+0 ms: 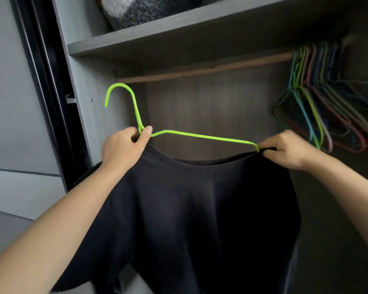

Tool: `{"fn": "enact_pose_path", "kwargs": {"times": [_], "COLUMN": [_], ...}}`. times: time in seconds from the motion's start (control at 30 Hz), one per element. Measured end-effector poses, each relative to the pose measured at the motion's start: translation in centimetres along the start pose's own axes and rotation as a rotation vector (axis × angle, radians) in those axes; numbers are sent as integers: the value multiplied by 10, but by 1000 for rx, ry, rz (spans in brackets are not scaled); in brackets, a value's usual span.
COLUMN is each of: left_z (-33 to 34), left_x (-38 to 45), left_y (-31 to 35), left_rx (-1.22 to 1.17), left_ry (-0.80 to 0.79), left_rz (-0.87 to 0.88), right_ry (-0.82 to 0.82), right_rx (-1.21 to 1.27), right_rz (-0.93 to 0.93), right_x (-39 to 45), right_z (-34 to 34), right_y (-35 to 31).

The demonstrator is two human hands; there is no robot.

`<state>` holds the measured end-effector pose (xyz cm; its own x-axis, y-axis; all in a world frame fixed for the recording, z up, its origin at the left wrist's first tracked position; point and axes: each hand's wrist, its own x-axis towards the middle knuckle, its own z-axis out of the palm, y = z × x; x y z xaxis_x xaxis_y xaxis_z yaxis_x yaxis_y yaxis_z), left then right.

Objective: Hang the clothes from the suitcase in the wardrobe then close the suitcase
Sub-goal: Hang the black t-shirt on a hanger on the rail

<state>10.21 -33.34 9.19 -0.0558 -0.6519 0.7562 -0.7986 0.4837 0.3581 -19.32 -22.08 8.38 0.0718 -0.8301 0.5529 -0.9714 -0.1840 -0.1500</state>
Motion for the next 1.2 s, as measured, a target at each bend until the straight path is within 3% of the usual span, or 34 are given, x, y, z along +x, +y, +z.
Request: {"fn": "enact_pose_path", "kwargs": {"times": [0.2,0.3,0.37,0.47,0.53,0.57,0.7,0.97,1.2], "left_z": [2,3,5,6,4,2,-8,-1,4], "left_x": [-2,-2,-3,-4,-1,0,3,7,15], "left_y": [8,18,27,42,45,45,43,26,-18], "left_rx": [111,109,65,23,-5,-26,-61,24,-76], "left_ry": [-89,-158,-180,-167,-149,-141,-85,31,13], "left_rz": [121,138,153,197,200,191,179,374,163], "right_ry": [-21,-71,-19,107,206,205,-7,246,409], "right_rx": [-209,-99,14,173,150,105,-30,-98,-62], "right_rz": [-281,-360,-413,-327,-353,-328,114,137,157], "right_x": [3,12,21,31,32,32,32,34,22], "right_z": [-7,-10,-3,12,22,25,28,6,-19], "right_y": [3,-12,-28,-48,-57,-60,-55,-39,-14]}}
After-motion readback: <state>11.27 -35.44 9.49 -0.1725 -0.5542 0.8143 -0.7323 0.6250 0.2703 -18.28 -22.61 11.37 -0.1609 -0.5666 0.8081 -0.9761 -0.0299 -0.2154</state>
